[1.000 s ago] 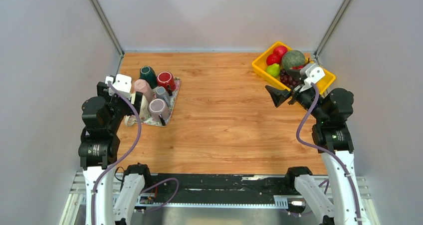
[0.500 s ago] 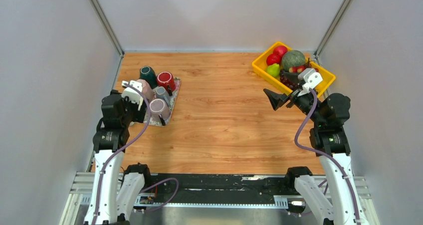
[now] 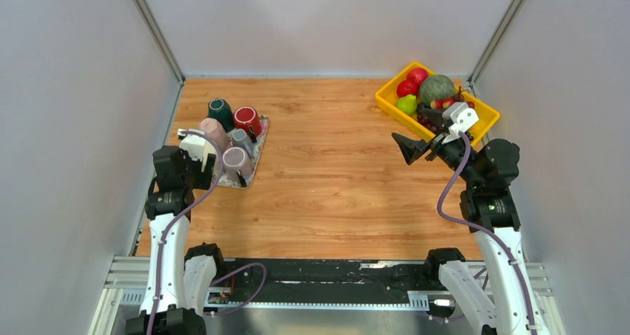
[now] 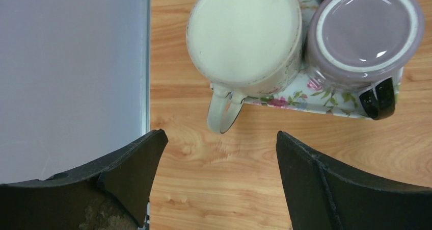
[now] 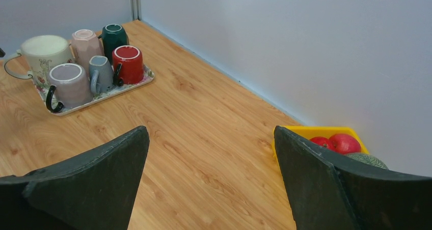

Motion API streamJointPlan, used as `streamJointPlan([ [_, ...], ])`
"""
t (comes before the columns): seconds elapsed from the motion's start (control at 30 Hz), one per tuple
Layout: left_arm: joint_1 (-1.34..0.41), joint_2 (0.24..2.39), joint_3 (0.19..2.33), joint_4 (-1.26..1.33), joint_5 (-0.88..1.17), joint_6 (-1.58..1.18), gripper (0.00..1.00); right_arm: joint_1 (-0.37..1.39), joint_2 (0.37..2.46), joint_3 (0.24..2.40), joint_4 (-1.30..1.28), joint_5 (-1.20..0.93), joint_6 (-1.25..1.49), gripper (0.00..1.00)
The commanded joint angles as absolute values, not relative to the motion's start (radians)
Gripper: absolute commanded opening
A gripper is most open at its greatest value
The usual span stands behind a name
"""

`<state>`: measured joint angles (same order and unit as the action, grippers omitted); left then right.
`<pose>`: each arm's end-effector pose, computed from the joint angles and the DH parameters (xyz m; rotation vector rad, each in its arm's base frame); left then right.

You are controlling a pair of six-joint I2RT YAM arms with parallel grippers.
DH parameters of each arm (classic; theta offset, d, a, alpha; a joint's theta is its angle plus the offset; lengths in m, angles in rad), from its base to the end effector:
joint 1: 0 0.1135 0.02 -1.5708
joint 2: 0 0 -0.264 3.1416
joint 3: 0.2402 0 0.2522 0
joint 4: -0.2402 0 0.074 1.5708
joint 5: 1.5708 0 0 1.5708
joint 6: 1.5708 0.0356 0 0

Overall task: Turn the mug right side up
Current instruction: Turn over the cup on the tray.

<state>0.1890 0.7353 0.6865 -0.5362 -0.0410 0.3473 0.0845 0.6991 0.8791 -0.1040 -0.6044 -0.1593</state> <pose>0.1600 0.0321 0.2781 0.1482 2.1715 0.3527 0.1489 0.0329 0.3941 -0.6566 1.3718 0.3909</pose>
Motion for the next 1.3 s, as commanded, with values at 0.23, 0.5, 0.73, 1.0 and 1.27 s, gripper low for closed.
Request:
streamJointPlan([
  [0.23, 0.296, 0.776, 0.642, -0.422, 0.082, 0.400, 0.90, 0.089, 0.690, 0.859, -0.047, -0.616, -0.153, 1.00],
  [0.5, 0.343, 0.827, 0.622, -0.373, 0.149, 0.424, 0.90, 0.089, 0.696, 0.854, -0.046, -0.616, -0.160, 1.00],
  [0.73, 0.410, 0.864, 0.620, -0.365, 0.270, 0.469, 0.86, 0.090, 0.698, 0.853, -0.045, -0.617, -0.161, 1.00],
  [1.0, 0.508, 0.922, 0.634, -0.392, 0.436, 0.568, 0.78, 0.089, 0.700, 0.851, -0.047, -0.617, -0.162, 1.00],
  [1.27, 0.548, 0.967, 0.663, -0.439, 0.547, 0.718, 0.78, 0.089, 0.720, 0.850, -0.048, -0.614, -0.169, 1.00],
])
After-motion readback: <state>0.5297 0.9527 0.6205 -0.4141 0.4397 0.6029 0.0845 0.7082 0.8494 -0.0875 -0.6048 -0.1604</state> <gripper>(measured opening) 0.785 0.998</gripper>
